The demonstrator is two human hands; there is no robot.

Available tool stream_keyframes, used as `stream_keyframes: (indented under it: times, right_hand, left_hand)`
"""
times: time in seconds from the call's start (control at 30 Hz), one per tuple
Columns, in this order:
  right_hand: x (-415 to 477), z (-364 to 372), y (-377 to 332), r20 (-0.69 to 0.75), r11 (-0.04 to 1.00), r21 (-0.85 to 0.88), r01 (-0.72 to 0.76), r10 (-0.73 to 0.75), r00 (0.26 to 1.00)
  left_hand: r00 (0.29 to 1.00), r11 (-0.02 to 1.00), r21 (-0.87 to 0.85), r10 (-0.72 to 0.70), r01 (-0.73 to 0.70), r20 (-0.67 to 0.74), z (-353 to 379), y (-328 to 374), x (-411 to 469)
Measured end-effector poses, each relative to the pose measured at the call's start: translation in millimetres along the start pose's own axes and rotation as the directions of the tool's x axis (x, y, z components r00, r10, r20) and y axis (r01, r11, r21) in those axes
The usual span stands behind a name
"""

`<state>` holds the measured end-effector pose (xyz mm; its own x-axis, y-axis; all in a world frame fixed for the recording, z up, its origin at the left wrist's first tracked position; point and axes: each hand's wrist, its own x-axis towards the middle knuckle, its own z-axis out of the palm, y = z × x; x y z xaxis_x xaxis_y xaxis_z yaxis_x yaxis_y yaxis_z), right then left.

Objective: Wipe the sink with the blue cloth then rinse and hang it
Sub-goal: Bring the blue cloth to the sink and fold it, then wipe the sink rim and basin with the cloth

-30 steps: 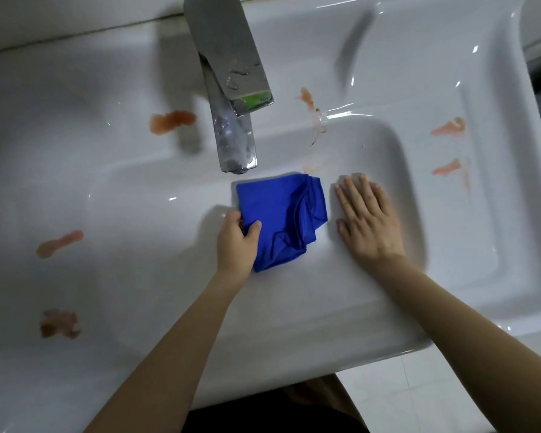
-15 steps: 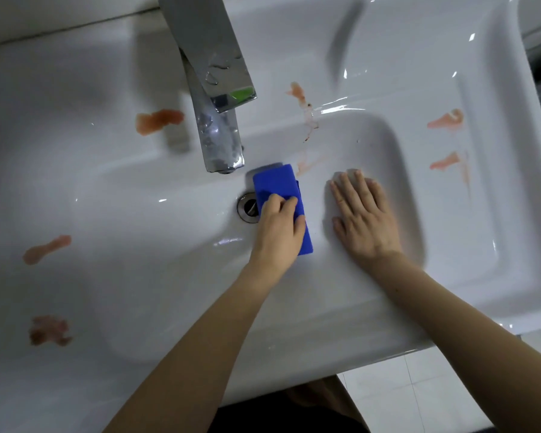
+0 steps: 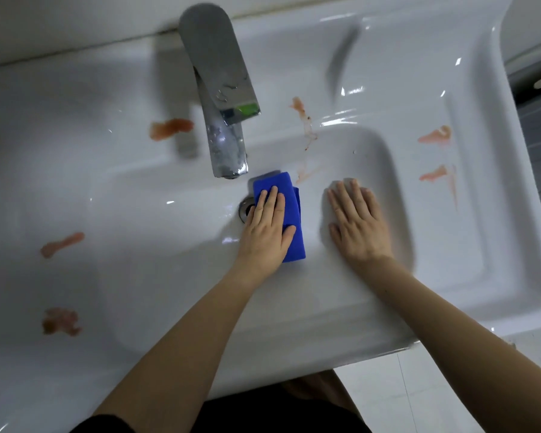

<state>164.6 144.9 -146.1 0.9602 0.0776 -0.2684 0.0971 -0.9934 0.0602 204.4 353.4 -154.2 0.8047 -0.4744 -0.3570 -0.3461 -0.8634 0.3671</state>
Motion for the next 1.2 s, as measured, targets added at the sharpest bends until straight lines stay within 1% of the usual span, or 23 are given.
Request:
stream_keyframes:
  times: [0.07,0.13,0.2,0.23,0.27,0.33,0.4,0.47,0.5,0.53,0.57,0.6,0.63,0.67,0.73,0.8,0.83,0.87,0.9,1.03,1.13,1.2]
  right_hand:
    - [0,-11,-8,0.015,0.996,0.071,-0.052,0.051,0.999]
    - [2,-25,-27,0.036,0.955,0.269,-0.124,0.119,0.992]
    - [5,-36,-51,0.101,0.840,0.503,-0.206,0.180,0.979]
    - [8,-39,-62,0.135,0.783,0.571,-0.246,0.205,0.969]
    - [12,-39,-74,0.158,0.746,0.607,-0.276,0.227,0.961]
    - [24,-34,-96,0.189,0.703,0.623,-0.342,0.288,0.939]
    - [35,-32,-113,0.218,0.639,0.635,-0.435,0.392,0.894]
    - [43,-28,-129,0.252,0.583,0.637,-0.504,0.460,0.851]
    - [46,-26,-133,0.293,0.521,0.659,-0.542,0.486,0.823]
    - [48,-26,-135,0.354,0.411,0.700,-0.584,0.511,0.783]
    - [50,-26,-136,0.425,0.272,0.736,-0.619,0.526,0.737]
    - [51,-27,-136,0.486,0.158,0.751,-0.641,0.525,0.699]
    - [52,-28,-135,0.528,0.094,0.750,-0.655,0.512,0.678]
    - [52,-31,-134,0.559,0.051,0.749,-0.660,0.487,0.672]
    - [49,-39,-132,0.603,-0.061,0.767,-0.639,0.410,0.685]
    - [43,-53,-131,0.629,-0.149,0.773,-0.616,0.308,0.714]
    - [39,-62,-130,0.630,-0.174,0.776,-0.606,0.263,0.731]
    - [35,-71,-130,0.623,-0.185,0.782,-0.595,0.225,0.749]
    - [32,-80,-129,0.608,-0.179,0.793,-0.582,0.192,0.770]
    - [24,-125,-142,0.495,-0.057,0.869,-0.492,0.066,0.866]
    - [26,-153,-163,0.403,0.078,0.913,-0.400,-0.032,0.914]
    - [33,-167,-183,0.341,0.214,0.925,-0.315,-0.094,0.935]
  left_hand:
    - [0.999,0.999,-0.037,0.020,-0.021,-0.029,-18,-12,-10]
    - [0.998,0.999,-0.042,-0.035,0.033,-0.059,-30,-29,-27]
    - [0.992,0.994,-0.009,-0.107,0.107,-0.062,-34,-49,-46]
    - [0.988,0.989,0.019,-0.144,0.145,-0.051,-33,-59,-55]
    - [0.983,0.982,0.048,-0.179,0.181,-0.035,-31,-68,-62]
    - [0.973,0.967,0.106,-0.230,0.230,-0.019,-27,-83,-73]
    - [0.971,0.958,0.159,-0.240,0.237,-0.005,-23,-92,-79]
    - [0.975,0.957,0.192,-0.223,0.219,0.001,-16,-98,-82]
    - [0.976,0.957,0.195,-0.219,0.215,-0.001,-14,-100,-82]
    - [0.975,0.957,0.192,-0.223,0.220,-0.002,-13,-100,-81]
    - [0.972,0.955,0.185,-0.235,0.230,0.006,-13,-99,-81]
    - [0.970,0.955,0.176,-0.243,0.237,0.014,-13,-98,-82]
    - [0.970,0.958,0.165,-0.241,0.235,0.017,-14,-98,-83]
    - [0.971,0.962,0.145,-0.238,0.231,0.034,-16,-98,-83]
    - [0.973,0.973,0.086,-0.222,0.216,0.070,-21,-102,-85]
    - [0.967,0.969,-0.060,-0.234,0.241,0.103,-35,-103,-87]
    - [0.960,0.952,-0.142,-0.258,0.272,0.110,-43,-102,-89]
    - [0.951,0.934,-0.189,-0.283,0.303,0.125,-52,-100,-93]
    - [0.946,0.921,-0.219,-0.306,0.323,0.107,-62,-99,-99]
    - [0.939,0.896,-0.319,-0.340,0.310,-0.043,-98,-98,-141]
    - [0.894,0.848,-0.421,-0.418,0.322,-0.159,-112,-106,-181]
    - [0.854,0.844,-0.435,-0.451,0.314,-0.259,-116,-117,-212]
